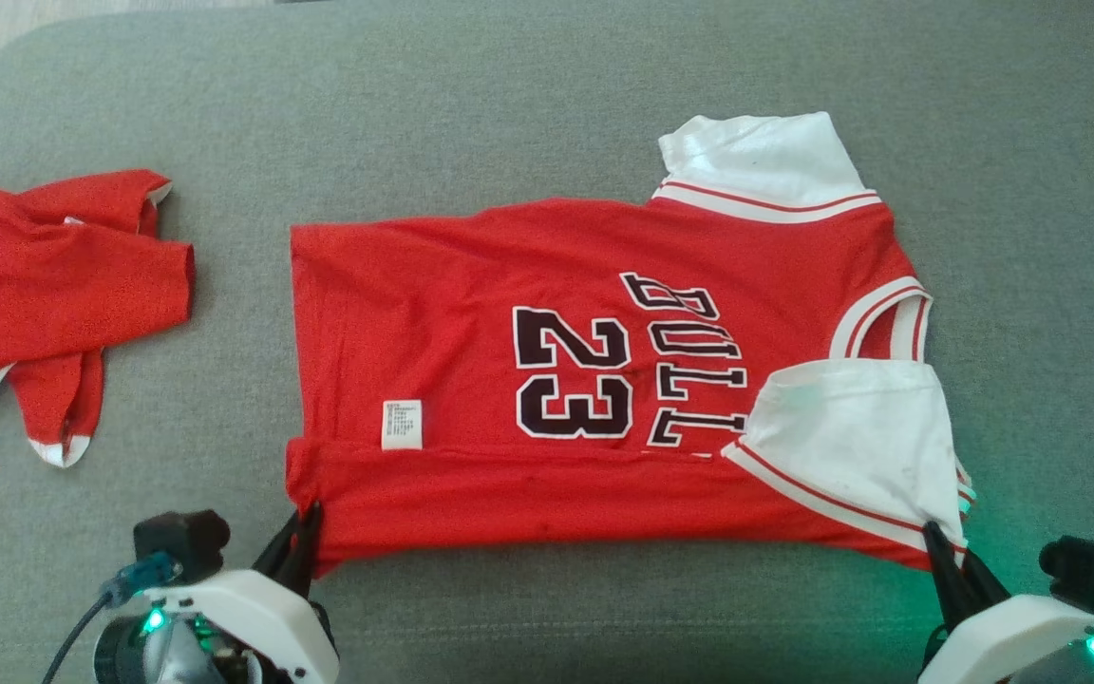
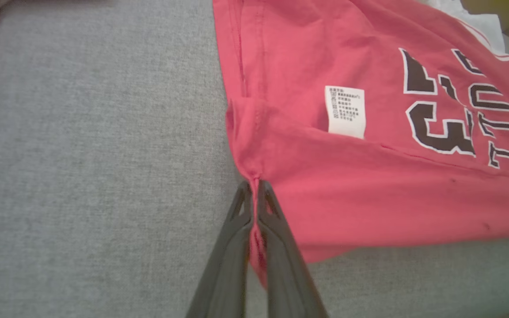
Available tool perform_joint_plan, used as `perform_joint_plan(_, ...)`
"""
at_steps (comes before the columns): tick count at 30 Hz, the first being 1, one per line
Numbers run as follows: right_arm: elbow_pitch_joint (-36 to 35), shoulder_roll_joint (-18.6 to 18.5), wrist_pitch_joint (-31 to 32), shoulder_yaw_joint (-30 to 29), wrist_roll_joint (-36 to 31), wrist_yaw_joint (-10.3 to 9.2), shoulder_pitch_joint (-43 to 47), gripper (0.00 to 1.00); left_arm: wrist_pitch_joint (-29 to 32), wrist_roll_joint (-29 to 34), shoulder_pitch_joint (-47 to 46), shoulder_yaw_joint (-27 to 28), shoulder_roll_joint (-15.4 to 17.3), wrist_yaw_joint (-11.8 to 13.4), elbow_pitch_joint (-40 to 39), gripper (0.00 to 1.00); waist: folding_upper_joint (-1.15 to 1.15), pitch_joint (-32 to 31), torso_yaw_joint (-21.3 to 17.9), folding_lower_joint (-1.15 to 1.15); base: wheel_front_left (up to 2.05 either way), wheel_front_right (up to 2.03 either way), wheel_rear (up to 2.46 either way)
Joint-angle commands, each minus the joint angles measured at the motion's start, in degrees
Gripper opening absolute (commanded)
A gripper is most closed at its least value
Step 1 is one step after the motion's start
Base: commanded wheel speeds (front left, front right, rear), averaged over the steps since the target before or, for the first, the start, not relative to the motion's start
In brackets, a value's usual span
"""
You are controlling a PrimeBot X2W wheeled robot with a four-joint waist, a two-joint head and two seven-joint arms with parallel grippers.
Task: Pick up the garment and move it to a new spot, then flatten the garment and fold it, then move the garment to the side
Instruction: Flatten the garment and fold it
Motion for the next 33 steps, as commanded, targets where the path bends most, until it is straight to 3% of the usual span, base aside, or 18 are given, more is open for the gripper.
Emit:
perform_joint_plan(1, -1.8, -0.6, -0.1, 1.1, 0.5, 0.39, -0.4, 0.00, 0.7, -0.4, -0.6, 2.1, 1.1, 0.4, -2.1, 0.00, 0.00, -0.2, -0.2, 0.00, 0.00, 0.00, 0.00)
perform_joint_plan(3, -1.6, -0.6, -0.1, 1.2, 0.9, 0.39, -0.2, 0.00, 1.8, -0.7, 0.0, 1.9, 1.2, 0.6, -2.6, 0.00, 0.00, -0.6, -0.3, 0.00, 0.00, 0.00, 0.00)
perform_joint_plan(4, -1.5, -0.6, -0.1, 1.3, 1.0, 0.39, 0.0, 0.20, 2.4, -1.0, 0.4, 1.8, 1.2, 0.7, -2.8, 0.18, 0.00, -0.9, -0.4, 0.00, 0.00, 0.00, 0.00)
perform_joint_plan(5, -1.6, -0.6, -0.5, 1.3, 1.0, 0.39, 0.0, 0.50, 2.8, -1.2, 0.7, 1.8, 1.2, 0.7, -2.9, 0.49, 0.00, -1.2, -0.5, 0.00, 0.00, 0.00, 0.00)
perform_joint_plan(6, -2.0, -0.6, -1.1, 1.2, 1.0, 0.39, 0.0, 1.00, 2.7, -1.2, 1.0, 1.8, 1.3, 0.9, -3.2, 1.00, 0.00, -1.5, -0.5, 0.00, 0.00, 0.00, 0.00)
perform_joint_plan(20, -16.3, -0.6, -14.6, 2.5, -6.3, 0.39, -4.6, 1.00, -10.9, 6.0, -2.9, 2.8, 0.7, 5.3, -11.1, 1.00, 0.00, -6.5, 0.4, 0.00, 0.00, 0.00, 0.00)
perform_joint_plan(27, -17.8, -0.6, -14.6, 2.6, -7.4, 0.39, -6.3, 1.00, -12.7, 7.3, -9.7, 1.1, 0.4, 3.9, -8.7, 1.00, 0.00, -5.0, 0.9, 0.00, 0.00, 0.00, 0.00)
perform_joint_plan(33, -18.4, -0.6, -14.8, 2.6, -6.9, 0.39, -8.0, 1.00, -11.4, 6.5, -19.4, 0.5, -0.3, 2.2, -1.8, 1.00, 0.00, 0.0, 0.5, 0.00, 0.00, 0.00, 0.00)
